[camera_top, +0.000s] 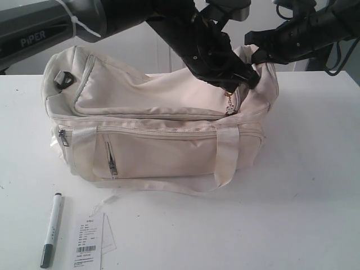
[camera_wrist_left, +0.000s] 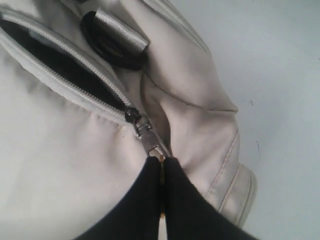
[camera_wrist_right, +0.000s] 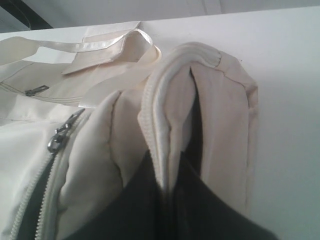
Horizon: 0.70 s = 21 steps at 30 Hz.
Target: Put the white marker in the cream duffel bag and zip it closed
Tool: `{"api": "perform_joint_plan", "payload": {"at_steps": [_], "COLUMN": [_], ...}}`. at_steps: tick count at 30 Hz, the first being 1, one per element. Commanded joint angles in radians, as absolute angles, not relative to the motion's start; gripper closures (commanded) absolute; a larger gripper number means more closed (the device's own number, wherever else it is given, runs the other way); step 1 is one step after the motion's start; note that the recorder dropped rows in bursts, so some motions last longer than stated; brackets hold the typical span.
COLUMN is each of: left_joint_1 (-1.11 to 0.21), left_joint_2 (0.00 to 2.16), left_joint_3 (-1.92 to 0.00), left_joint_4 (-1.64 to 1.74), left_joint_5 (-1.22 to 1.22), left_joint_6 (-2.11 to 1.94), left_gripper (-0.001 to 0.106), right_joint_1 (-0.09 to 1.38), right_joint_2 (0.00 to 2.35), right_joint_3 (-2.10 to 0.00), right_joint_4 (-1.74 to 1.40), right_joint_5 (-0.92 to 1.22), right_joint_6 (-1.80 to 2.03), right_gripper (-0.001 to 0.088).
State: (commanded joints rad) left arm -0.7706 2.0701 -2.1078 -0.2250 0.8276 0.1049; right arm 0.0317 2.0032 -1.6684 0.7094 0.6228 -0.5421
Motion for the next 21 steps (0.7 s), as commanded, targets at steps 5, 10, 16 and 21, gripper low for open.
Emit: {"api": "perform_joint_plan", "payload": {"at_steps": [5, 10, 16, 21], "left_joint_1": [-0.771, -0.771, -0.771, -0.771], "left_joint_2": [2.07, 2.07, 2.07, 2.07], "left_joint_3": [-2.108, -2.108, -2.108, -2.108], "left_joint_4": [-0.225, -0.225, -0.23, -0.23], "left_joint_5": [0.861, 0.879, 0.894, 0.92], "left_joint_6": [0.107, 0.107, 0.107, 0.109], "left_gripper": [0.105, 0.105, 0.105, 0.105], "right_joint_1": [0.032, 0.032, 0.032, 0.032], "right_joint_2": [2.003, 2.003, 2.003, 2.003], "right_joint_3": [-1.668, -1.668, -1.668, -1.668], "right_joint_4": [0.709, 0.709, 0.709, 0.709], "right_joint_5": [0.623, 0.623, 0.623, 0.623], "right_joint_6": [-0.542, -0.542, -0.542, -0.542], "right_gripper": [0.0868, 0.0868, 0.0868, 0.0868]}}
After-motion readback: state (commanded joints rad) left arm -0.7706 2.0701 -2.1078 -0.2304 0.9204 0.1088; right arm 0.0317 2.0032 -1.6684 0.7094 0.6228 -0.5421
